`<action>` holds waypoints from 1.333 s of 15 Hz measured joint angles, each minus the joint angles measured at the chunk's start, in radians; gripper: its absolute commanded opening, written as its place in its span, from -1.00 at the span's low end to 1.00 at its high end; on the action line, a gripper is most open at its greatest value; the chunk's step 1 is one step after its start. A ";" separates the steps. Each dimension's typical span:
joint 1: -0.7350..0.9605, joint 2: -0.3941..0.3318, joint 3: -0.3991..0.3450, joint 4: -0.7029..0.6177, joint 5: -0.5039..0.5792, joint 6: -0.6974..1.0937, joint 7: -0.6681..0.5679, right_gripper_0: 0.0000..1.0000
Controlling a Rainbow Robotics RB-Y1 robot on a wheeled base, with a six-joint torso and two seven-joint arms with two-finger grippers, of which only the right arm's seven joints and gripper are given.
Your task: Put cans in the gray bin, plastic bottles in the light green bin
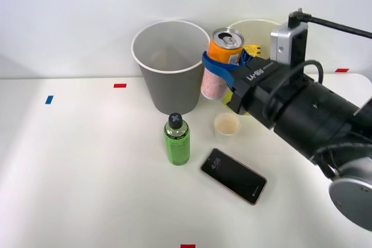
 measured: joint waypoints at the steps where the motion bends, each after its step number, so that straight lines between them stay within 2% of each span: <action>1: -0.052 0.026 0.000 0.041 -0.001 0.001 0.003 -1.00; 7: -0.296 0.154 0.017 0.300 0.010 0.001 0.024 -1.00; 15: -0.583 0.298 0.034 0.733 0.038 -0.045 0.064 -1.00; 20: -0.694 0.346 0.034 0.905 0.091 -0.071 0.111 -1.00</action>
